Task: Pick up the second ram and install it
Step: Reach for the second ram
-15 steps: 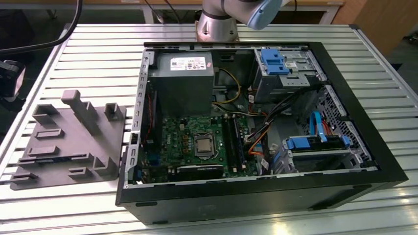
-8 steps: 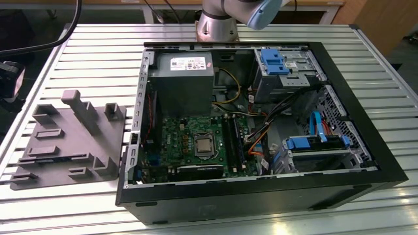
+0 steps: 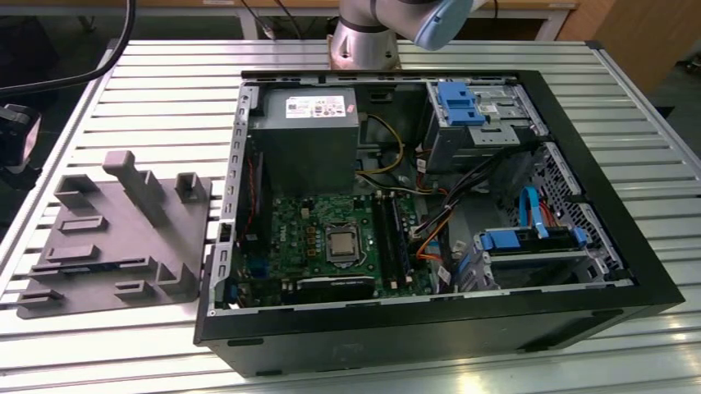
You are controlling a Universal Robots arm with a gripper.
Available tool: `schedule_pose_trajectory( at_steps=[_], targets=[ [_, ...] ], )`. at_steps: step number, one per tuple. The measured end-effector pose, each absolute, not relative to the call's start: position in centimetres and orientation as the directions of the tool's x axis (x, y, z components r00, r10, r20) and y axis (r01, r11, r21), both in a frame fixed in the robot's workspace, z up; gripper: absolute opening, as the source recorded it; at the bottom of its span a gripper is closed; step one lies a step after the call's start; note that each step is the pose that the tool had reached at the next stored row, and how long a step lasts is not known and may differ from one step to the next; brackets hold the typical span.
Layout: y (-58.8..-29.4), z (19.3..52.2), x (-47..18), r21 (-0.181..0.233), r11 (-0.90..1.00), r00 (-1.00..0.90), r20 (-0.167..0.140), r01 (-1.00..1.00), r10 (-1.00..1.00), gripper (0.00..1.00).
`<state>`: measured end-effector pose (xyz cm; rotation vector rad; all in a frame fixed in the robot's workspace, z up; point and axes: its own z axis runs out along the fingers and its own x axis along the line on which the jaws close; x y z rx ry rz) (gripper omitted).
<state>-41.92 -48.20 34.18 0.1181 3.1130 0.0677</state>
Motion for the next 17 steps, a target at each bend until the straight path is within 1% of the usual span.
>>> schedule_pose_trajectory(
  at_steps=[17],
  targets=[
    [-48.29, 33.69, -42.55, 0.044, 0.996, -0.997, -0.024, 0.075, 0.076, 0.11]
  ],
)
